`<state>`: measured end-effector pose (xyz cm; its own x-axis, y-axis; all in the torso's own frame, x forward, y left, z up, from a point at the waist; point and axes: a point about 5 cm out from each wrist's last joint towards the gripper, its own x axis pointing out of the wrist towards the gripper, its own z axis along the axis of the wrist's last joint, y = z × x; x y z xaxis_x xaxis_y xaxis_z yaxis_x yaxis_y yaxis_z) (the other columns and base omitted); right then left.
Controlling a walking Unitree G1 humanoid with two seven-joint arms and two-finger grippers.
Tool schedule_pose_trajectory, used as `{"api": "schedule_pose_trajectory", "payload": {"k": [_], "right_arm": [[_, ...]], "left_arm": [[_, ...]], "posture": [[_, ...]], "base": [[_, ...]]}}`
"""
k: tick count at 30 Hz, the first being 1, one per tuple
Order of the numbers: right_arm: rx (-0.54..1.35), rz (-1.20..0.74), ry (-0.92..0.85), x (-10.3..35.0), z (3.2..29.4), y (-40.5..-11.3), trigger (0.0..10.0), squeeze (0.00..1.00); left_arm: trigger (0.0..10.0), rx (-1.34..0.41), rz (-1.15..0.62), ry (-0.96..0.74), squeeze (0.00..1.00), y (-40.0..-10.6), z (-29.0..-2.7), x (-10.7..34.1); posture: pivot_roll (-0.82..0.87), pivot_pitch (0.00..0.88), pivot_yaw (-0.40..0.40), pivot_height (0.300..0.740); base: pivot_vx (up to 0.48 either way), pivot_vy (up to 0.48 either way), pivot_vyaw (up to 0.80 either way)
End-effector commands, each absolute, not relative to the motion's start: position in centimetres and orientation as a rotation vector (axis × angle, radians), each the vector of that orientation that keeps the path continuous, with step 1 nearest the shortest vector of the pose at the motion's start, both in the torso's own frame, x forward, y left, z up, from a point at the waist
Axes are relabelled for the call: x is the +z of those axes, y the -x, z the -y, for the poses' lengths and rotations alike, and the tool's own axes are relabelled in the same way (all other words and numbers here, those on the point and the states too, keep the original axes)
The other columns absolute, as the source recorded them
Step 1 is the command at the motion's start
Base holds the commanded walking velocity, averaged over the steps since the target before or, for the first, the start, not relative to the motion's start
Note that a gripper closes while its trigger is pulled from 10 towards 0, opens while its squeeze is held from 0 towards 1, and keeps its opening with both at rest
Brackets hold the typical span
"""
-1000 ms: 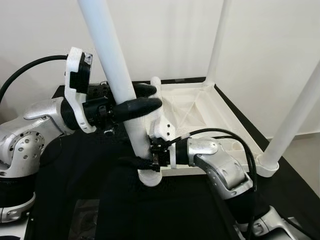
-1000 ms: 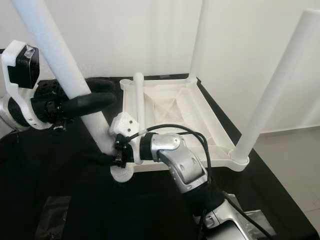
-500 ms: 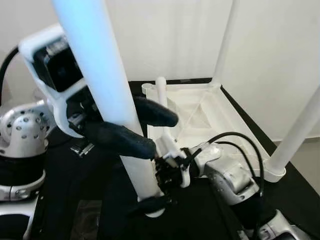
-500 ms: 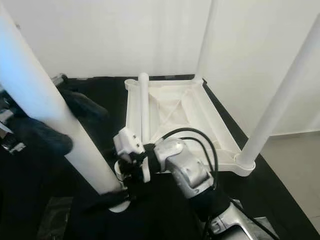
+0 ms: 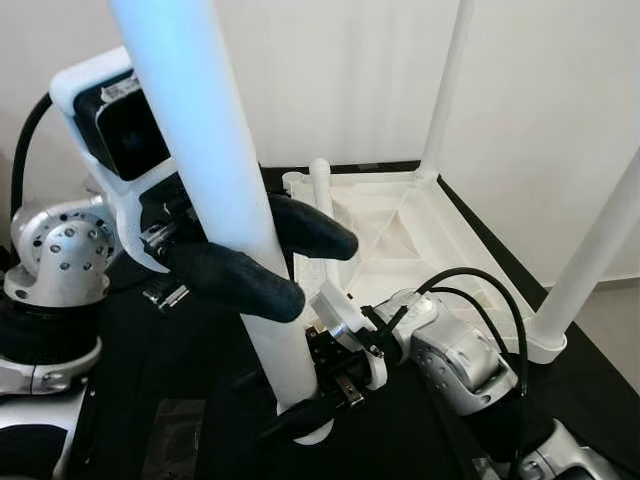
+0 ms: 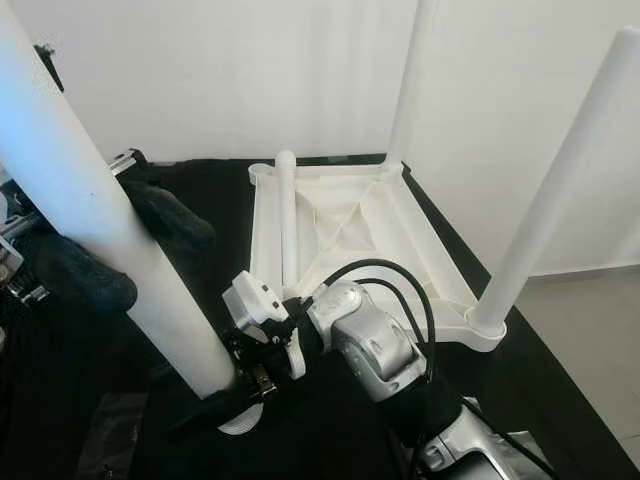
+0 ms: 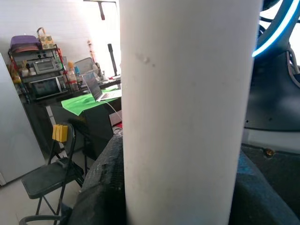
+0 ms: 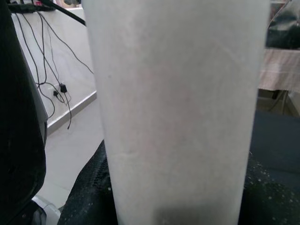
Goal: Building children table
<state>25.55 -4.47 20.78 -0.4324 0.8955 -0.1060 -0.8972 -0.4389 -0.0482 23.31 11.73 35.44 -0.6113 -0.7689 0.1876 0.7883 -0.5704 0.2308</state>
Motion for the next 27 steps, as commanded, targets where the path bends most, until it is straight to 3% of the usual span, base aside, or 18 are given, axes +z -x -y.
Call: {"api": "schedule_pose_trajectory", "payload": {"k": [1,2,4,5,6,8,9,12,13,14,15,18,20,27], "right_arm": [[1.993,0.021,0.123,21.3,4.3,-25.8,0.0,0.00],[1.987,0.024,0.118,21.3,4.2,-25.8,0.0,0.00],[1.987,0.024,0.118,21.3,4.2,-25.8,0.0,0.00],[1.968,0.029,0.112,21.2,4.3,-25.8,0.0,0.00],[1.946,0.031,0.108,21.1,4.4,-25.9,0.0,0.00],[1.905,0.032,0.104,20.9,4.6,-26.1,0.0,0.00],[1.879,0.035,0.107,20.8,4.7,-26.3,0.0,0.00],[1.857,0.040,0.109,20.8,4.8,-26.4,0.0,0.00],[1.803,0.055,0.104,20.8,4.8,-26.9,0.0,0.00],[1.726,0.077,0.094,20.8,4.8,-27.6,0.0,0.00],[1.676,0.091,0.085,20.9,4.8,-28.1,0.0,0.00],[1.626,0.111,0.070,21.0,4.8,-28.5,0.0,0.00],[1.562,0.136,0.036,21.2,4.9,-29.0,0.0,0.00],[1.440,0.167,0.017,21.5,5.2,-30.2,0.0,0.00]], "left_arm": [[0.0,-2.165,0.300,0.107,0.00,-23.8,-10.9,34.2],[3.8,-2.095,0.295,0.113,0.00,-24.6,-10.8,33.9],[3.8,-2.095,0.295,0.113,0.00,-24.6,-10.8,33.9],[6.2,-2.010,0.302,0.134,0.00,-25.5,-10.9,33.7],[4.7,-1.897,0.321,0.148,0.00,-26.7,-11.2,33.6],[5.2,-1.697,0.354,0.153,0.00,-28.6,-11.7,33.6],[10.0,-1.568,0.360,0.145,0.00,-29.8,-11.9,33.8],[10.0,-1.467,0.362,0.140,0.00,-30.7,-12.0,33.9],[10.0,-1.299,0.371,0.157,0.24,-32.2,-12.7,34.4],[10.0,-1.117,0.394,0.208,1.00,-33.7,-14.0,35.0],[10.0,-1.009,0.406,0.249,1.00,-34.5,-14.9,35.4],[10.0,-0.921,0.436,0.274,1.00,-34.9,-16.1,35.9],[10.0,-0.781,0.490,0.303,1.00,-35.1,-18.3,36.6],[10.0,-0.653,0.561,0.301,1.00,-34.4,-20.1,37.4]], "posture": [[0.00,0.000,0.002,0.740],[-0.01,0.000,0.005,0.740],[-0.01,0.000,0.005,0.740],[-0.01,0.000,0.006,0.740],[-0.01,0.000,0.005,0.740],[-0.01,0.000,0.005,0.740],[-0.01,0.000,0.006,0.740],[-0.01,0.000,0.006,0.740],[-0.01,0.000,0.006,0.740],[-0.01,0.000,0.006,0.740],[-0.01,0.000,0.005,0.740],[-0.01,0.000,0.005,0.740],[-0.01,0.000,0.004,0.740],[0.00,0.000,-0.001,0.740]], "base": [[0.000,0.000,0.00],[0.000,0.000,0.00],[0.000,0.000,0.00],[0.000,0.000,0.00],[0.000,0.000,0.00],[0.000,0.000,0.00],[0.000,0.000,0.00],[0.000,0.000,0.00],[0.000,0.000,0.00],[0.000,0.000,0.00],[0.000,0.000,0.00],[0.000,0.000,0.00],[0.000,0.000,0.00],[0.000,0.000,0.00]]}}
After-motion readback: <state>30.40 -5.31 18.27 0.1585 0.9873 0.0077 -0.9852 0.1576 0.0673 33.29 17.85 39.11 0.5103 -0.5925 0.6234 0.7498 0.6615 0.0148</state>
